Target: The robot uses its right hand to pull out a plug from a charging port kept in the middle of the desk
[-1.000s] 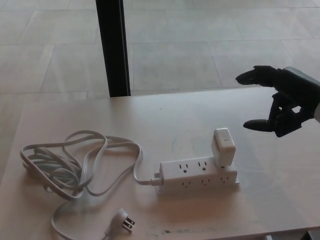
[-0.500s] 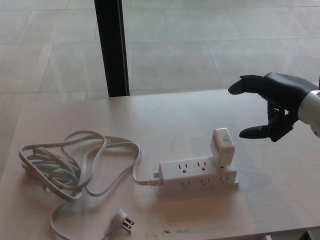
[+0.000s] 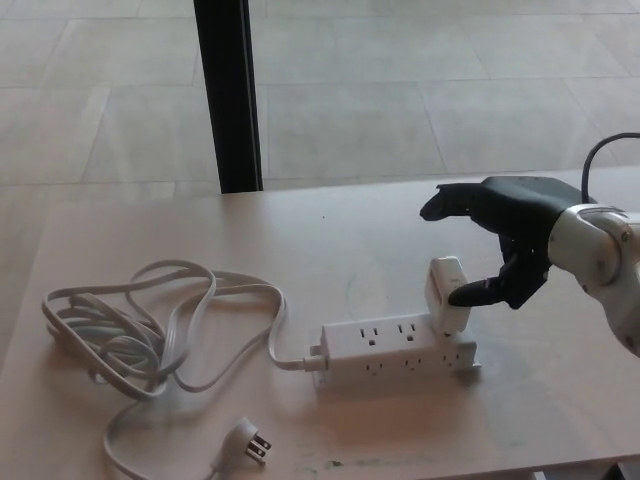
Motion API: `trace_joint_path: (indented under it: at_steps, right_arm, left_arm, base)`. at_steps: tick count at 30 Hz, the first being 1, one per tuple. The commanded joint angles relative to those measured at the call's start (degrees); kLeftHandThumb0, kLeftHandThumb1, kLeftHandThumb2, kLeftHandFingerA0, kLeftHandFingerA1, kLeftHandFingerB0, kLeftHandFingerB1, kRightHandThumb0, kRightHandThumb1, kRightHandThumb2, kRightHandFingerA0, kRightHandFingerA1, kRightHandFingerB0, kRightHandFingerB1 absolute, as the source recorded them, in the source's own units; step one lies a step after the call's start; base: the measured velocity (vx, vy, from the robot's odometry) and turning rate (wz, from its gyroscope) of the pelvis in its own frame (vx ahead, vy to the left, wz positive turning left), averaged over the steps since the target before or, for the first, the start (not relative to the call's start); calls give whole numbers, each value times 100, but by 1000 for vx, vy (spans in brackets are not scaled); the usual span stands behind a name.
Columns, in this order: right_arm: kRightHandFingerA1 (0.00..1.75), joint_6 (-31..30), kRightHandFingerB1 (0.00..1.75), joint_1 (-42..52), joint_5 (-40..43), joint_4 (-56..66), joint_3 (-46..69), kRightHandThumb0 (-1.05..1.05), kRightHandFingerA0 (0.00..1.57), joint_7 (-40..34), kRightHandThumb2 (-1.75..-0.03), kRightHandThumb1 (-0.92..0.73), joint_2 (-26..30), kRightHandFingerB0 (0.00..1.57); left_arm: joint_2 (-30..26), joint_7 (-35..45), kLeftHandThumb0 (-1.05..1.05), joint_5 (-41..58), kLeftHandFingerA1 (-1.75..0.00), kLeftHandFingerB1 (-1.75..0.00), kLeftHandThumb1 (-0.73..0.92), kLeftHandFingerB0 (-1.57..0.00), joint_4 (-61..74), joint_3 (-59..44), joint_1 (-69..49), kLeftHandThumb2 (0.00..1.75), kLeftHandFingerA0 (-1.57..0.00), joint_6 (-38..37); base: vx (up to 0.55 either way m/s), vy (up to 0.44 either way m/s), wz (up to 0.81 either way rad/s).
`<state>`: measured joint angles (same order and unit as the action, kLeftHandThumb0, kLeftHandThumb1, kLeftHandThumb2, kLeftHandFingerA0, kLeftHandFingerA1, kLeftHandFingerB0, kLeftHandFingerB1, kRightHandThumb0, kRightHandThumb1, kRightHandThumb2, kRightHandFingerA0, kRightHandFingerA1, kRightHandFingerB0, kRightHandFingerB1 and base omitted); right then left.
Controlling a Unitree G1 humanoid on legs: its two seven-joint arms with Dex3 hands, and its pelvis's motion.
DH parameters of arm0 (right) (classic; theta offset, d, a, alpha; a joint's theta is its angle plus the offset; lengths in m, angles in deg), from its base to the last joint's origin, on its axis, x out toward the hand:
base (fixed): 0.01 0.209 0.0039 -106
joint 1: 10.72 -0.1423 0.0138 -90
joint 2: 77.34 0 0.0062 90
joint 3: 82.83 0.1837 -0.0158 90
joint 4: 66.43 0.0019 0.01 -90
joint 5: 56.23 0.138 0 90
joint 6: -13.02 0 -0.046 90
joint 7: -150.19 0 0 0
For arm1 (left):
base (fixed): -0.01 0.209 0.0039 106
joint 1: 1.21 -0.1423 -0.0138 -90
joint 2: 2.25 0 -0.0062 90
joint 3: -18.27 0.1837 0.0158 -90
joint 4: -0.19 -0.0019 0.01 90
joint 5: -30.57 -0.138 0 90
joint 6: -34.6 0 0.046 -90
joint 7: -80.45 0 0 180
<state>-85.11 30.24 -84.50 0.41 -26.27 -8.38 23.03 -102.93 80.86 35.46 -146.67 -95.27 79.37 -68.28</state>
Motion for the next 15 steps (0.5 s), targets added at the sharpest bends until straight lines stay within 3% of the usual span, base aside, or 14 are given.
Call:
trace_joint_path:
  at_steps: [1, 2, 3, 4, 5, 6, 7, 8, 9, 14, 15]
  right_arm:
    - [136, 18, 47, 131, -276, -44, 1, -86, 95, 165, -86, -44, -27, 17]
    - [140, 49, 45, 167, -297, -82, 1, -86, 95, 165, -85, -44, -39, 18]
    - [151, 71, 39, 183, -312, -93, 5, -85, 87, 156, -61, -55, -43, 22]
    - [151, 87, 39, 190, -330, -88, 13, -85, 87, 148, -61, -55, -42, 22]
    - [139, 61, 46, 209, -357, -84, 17, -86, 95, 154, -85, -44, -62, 18]
    - [152, 40, 38, 228, -366, -89, 30, -84, 88, 151, -60, -54, -90, 22]
    - [140, 54, 45, 224, -378, -99, 37, -85, 96, 164, -84, -44, -97, 17]
    - [140, 50, 45, 256, -368, -73, 68, -85, 95, 168, -83, -43, -115, 18]
    - [155, 87, 40, 264, -376, -72, 71, -84, 86, 159, -61, -53, -138, 22]
    - [159, 23, 34, 293, -488, -44, 11, -86, 86, 250, -58, -56, -283, 23]
    - [159, 36, 34, 297, -491, -47, 20, -86, 84, 266, -58, -57, -297, 23]
  left_arm:
    - [-95, 42, -61, 67, -57, -46, 55, -65, 4, -15, -12, 57, -78, -57]
    - [-87, 55, -60, 80, -54, -46, 56, -65, 51, -20, -35, 57, -75, -47]
    - [-90, 63, -60, 87, -53, -46, 56, -66, 55, -26, -30, 57, -75, -50]
    - [-99, 64, -60, 86, -53, -46, 56, -66, 58, -26, -20, 57, -75, -55]
    - [-107, 51, -60, 78, -54, -45, 56, -66, 46, -18, -6, 57, -76, -28]
    - [-109, 35, -60, 72, -55, -45, 56, -65, 20, -16, 6, 58, -79, -33]
    - [-111, 41, -61, 75, -54, -45, 56, -66, 28, -15, 21, 57, -78, -37]
    - [-124, 8, -62, 43, -57, -45, 56, -66, 33, 7, 38, 58, -80, -9]
    - [-121, -16, -62, 26, -58, -45, 57, -65, 92, 20, 15, 58, -80, 19]
    - [-109, 39, -62, 87, -55, -45, 57, -63, 40, -13, 23, 57, -77, -82]
    - [-103, 34, -63, 97, -65, -58, 45, -57, 37, -20, 30, 85, -72, -72]
  base:
    - [0, 0, 0]
    - [0, 0, 0]
    - [0, 0, 0]
    - [0, 0, 0]
    - [0, 0, 0]
    - [0, 0, 0]
    - [0, 0, 0]
    - [0, 0, 0]
    - [0, 0, 0]
    - [0, 0, 0]
    - [0, 0, 0]
